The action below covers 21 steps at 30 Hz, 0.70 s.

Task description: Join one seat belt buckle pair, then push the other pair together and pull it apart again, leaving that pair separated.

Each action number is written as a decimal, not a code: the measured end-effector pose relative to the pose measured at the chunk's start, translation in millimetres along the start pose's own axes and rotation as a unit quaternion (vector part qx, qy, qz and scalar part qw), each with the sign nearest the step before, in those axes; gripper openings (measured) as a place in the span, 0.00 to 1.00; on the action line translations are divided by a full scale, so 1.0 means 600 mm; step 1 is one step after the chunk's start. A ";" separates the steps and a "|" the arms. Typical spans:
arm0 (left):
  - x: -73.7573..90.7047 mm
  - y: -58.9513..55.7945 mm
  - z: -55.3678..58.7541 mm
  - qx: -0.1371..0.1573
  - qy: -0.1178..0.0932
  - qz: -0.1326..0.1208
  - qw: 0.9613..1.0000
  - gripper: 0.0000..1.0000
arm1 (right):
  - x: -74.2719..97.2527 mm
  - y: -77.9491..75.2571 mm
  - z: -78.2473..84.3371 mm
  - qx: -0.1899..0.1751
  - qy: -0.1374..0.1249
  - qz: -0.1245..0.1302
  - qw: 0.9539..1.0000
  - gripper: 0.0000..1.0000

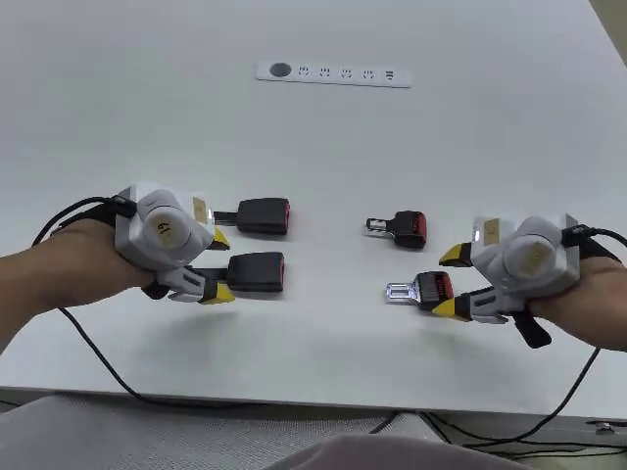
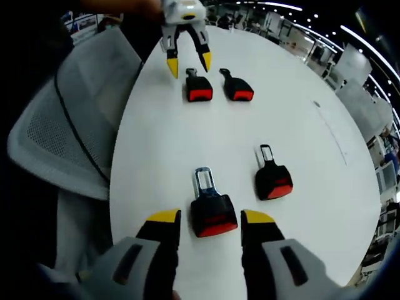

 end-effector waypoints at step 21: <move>-0.037 0.008 0.002 -0.047 0.036 0.034 0.998 0.35 | -0.038 -0.014 0.032 0.029 0.020 -0.054 0.998 0.35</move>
Point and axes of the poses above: the centre of the closed fingertips' face, and the gripper's own axes: x roughly backward along the fingers, y roughly to its left, z roughly out of its underside, the point moved 5 cm from there along x, roughly backward along the fingers, and after that the axes turned 8 degrees about -y, right-handed, at the moved point
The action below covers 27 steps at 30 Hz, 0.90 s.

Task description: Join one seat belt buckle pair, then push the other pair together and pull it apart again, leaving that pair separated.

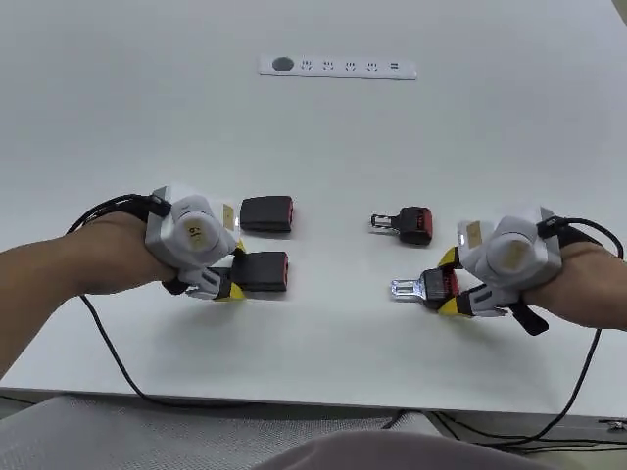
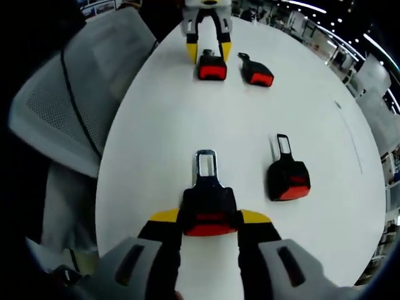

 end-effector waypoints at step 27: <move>-0.004 0.001 0.000 -0.025 0.014 0.020 0.999 0.31 | -0.003 -0.002 -0.001 -0.032 0.011 -0.015 0.999 0.35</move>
Point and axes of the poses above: the centre of the closed fingertips' face, and the gripper's own axes: x roughly backward along the fingers, y roughly to its left, z roughly out of its underside, the point moved 5 cm from there along x, roughly backward along the fingers, and after that the axes turned 8 degrees about -y, right-handed, at the moved point
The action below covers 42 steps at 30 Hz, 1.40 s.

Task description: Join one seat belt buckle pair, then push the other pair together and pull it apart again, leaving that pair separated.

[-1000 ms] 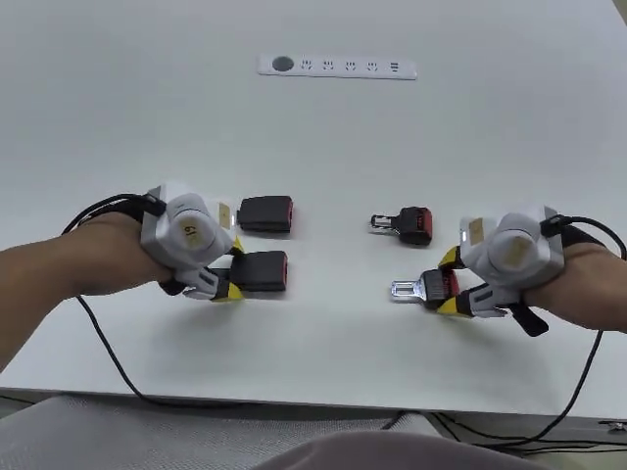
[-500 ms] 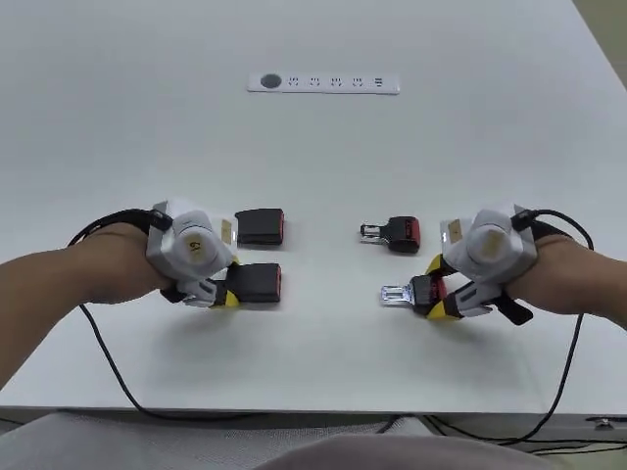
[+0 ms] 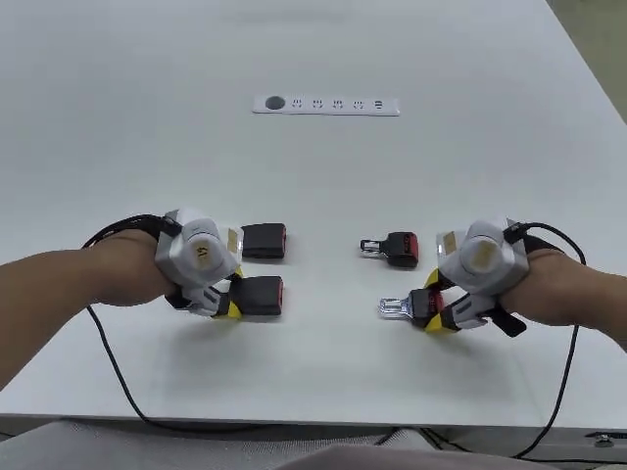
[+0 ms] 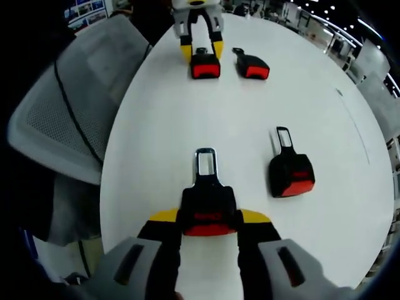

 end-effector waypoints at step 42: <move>-0.007 0.006 0.007 0.005 0.017 0.007 1.000 0.32 | -0.049 0.011 -0.082 -0.045 -0.026 0.041 0.998 0.35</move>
Point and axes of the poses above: the centre of the closed fingertips' face, and the gripper's own axes: x roughly backward along the fingers, y roughly to its left, z roughly out of its underside, the point moved 5 cm from there along x, roughly backward along the fingers, and after that the axes turned 8 degrees about -y, right-handed, at the moved point
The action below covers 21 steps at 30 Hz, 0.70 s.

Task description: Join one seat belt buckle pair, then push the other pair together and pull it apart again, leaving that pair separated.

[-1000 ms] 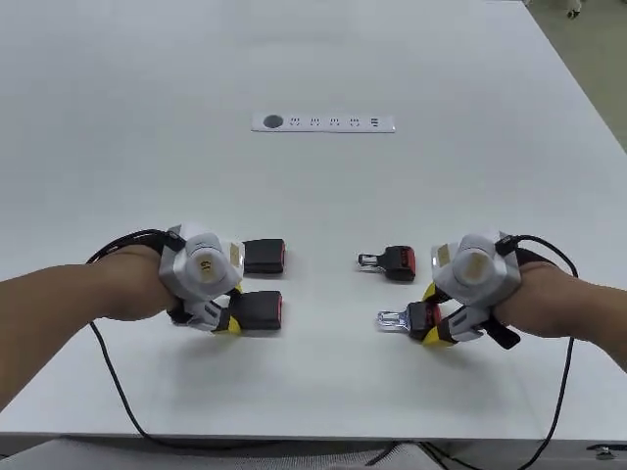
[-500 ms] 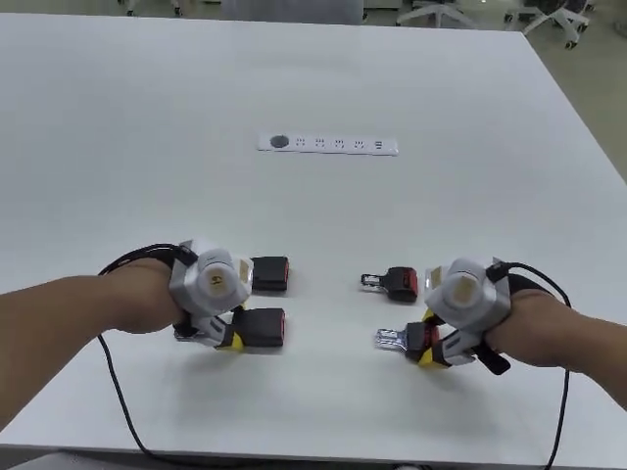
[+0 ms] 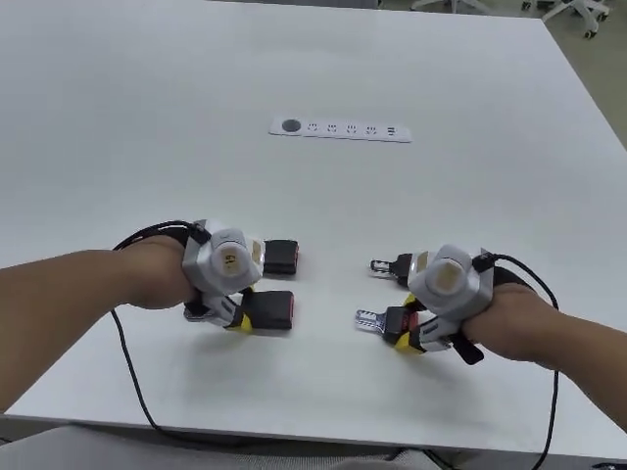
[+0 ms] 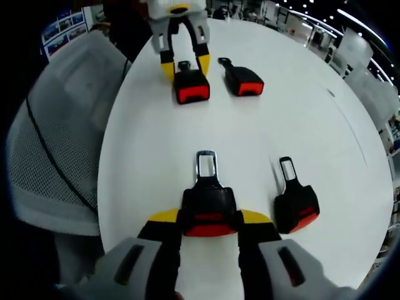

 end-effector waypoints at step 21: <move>0.000 0.000 -0.002 -0.006 0.004 -0.002 1.000 0.31 | -0.055 0.018 -0.082 0.001 -0.029 -0.011 1.000 0.36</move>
Point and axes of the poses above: the centre of the closed fingertips' face, and the gripper's own axes: x roughly backward along the fingers, y roughly to its left, z roughly out of its underside, the point moved 5 cm from there along x, roughly backward along the fingers, and after that the axes turned 8 degrees about -y, right-handed, at the moved point
